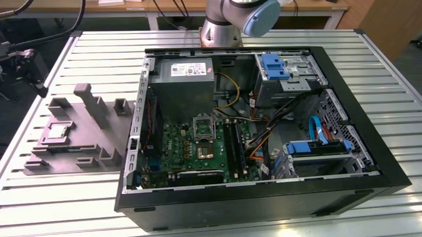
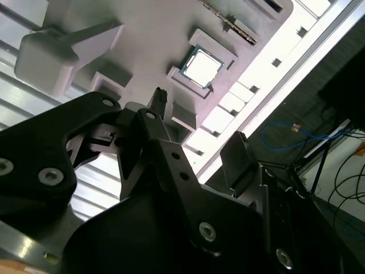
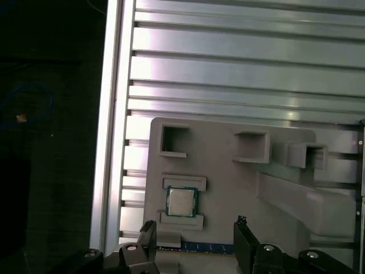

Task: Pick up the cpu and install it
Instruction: 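Pick up the cpu and move it towards the insertion slot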

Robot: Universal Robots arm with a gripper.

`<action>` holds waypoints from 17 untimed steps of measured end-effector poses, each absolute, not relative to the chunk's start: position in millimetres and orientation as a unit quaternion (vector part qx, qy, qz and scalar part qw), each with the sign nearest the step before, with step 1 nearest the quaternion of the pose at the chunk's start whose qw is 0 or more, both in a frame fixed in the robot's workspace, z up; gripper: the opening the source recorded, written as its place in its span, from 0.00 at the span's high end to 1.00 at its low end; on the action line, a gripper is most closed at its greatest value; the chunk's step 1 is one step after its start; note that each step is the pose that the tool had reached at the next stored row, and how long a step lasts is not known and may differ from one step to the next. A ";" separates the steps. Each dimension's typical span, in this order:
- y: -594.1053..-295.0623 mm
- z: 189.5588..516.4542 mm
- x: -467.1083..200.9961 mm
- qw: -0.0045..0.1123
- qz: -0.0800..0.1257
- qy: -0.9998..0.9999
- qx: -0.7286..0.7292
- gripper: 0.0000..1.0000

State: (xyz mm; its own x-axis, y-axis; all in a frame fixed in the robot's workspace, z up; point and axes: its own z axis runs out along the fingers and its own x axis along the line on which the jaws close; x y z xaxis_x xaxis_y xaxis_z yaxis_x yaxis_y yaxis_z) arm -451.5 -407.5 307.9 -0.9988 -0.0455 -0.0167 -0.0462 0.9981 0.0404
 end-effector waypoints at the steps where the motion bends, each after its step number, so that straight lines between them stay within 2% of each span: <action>1: -407.5 307.0 -451.5 0.008 0.020 1.000 -0.023 0.35; 17: -412.1 278.9 -451.7 0.008 0.020 1.000 -0.023 0.35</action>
